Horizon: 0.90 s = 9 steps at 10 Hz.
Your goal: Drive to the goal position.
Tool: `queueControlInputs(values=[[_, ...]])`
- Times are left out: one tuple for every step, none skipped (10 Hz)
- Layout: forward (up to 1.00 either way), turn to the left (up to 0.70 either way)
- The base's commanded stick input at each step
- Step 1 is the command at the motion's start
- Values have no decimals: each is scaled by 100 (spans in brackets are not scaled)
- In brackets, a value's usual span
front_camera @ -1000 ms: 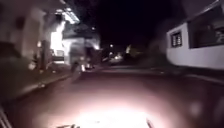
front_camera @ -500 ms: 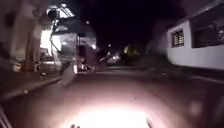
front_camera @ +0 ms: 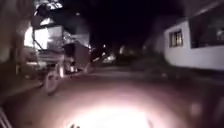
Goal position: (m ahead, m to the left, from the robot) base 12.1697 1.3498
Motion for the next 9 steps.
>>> queueControlInputs(values=[[100,0],[100,0],[100,0],[100,0],[100,0],[100,0],[100,0],[100,0],[100,0]])
